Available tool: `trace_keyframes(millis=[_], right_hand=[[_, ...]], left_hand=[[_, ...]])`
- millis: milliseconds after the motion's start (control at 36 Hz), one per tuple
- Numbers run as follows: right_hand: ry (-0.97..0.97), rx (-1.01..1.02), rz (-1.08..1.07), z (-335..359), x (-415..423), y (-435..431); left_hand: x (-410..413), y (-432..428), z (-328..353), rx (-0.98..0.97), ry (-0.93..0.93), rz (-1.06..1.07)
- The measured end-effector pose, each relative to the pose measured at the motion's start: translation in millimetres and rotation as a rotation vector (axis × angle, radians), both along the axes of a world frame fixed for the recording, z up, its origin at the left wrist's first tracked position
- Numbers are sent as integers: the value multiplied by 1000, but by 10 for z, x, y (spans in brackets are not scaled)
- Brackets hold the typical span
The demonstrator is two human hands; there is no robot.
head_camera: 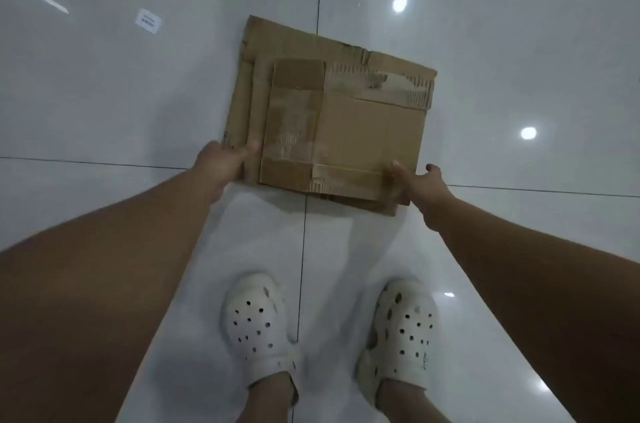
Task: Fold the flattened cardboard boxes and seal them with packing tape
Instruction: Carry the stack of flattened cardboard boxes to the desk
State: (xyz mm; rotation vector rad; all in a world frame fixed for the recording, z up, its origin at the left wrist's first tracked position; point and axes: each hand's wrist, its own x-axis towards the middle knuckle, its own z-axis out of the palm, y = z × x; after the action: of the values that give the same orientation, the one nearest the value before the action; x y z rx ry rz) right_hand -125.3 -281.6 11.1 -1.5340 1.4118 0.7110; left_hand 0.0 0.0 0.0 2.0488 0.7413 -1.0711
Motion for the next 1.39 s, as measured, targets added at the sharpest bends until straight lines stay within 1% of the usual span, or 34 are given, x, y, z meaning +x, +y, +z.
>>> trace_keyframes(millis=[111,194,278,333,361,472,556,667,806,889,944,1000,1056,1139,1222,1389], right_hand=[[-21,122,-66,-215,46,21],[-9,124,-130,-324,33,46],[7,214,-228,-296,-38,6],[12,257,-204,-227,-120,2],[-5,276,-194,-188,-167,4],[-49,308,-251,128,-324,71],[-72,289,-217,491,-373,63],[-113,281,-143,1179,-337,27],[-109,201,-134,2336,-260,31],[-70,93,-146,3075,-124,48],[-48,-31,-116,3573,-34,34],[-65,-125,-107,4065,35,26],[-84,-172,-130,4504,92,18],[-136,-190,-135,5131,218,43],[-232,-219,-130,5694,392,119],[-400,-220,-124,6621,713,358]], left_hand=[[93,48,-239,-12,60,11],[63,58,-297,-5,114,14],[25,110,-238,-93,155,33],[-51,151,-171,-157,119,35],[-105,162,-130,-159,93,45],[-367,208,148,-96,-28,105],[-540,235,507,-63,-61,158],[-656,223,1148,28,-137,161],[-716,191,2251,66,-139,151],[-678,128,2952,69,-149,149],[-622,46,3404,65,-149,138],[-546,-36,3867,55,-160,132],[-441,-94,4305,40,-181,127],[-241,-100,4926,19,-227,112],[-36,-9,5495,-5,-287,115],[370,310,6480,-55,-440,129]])
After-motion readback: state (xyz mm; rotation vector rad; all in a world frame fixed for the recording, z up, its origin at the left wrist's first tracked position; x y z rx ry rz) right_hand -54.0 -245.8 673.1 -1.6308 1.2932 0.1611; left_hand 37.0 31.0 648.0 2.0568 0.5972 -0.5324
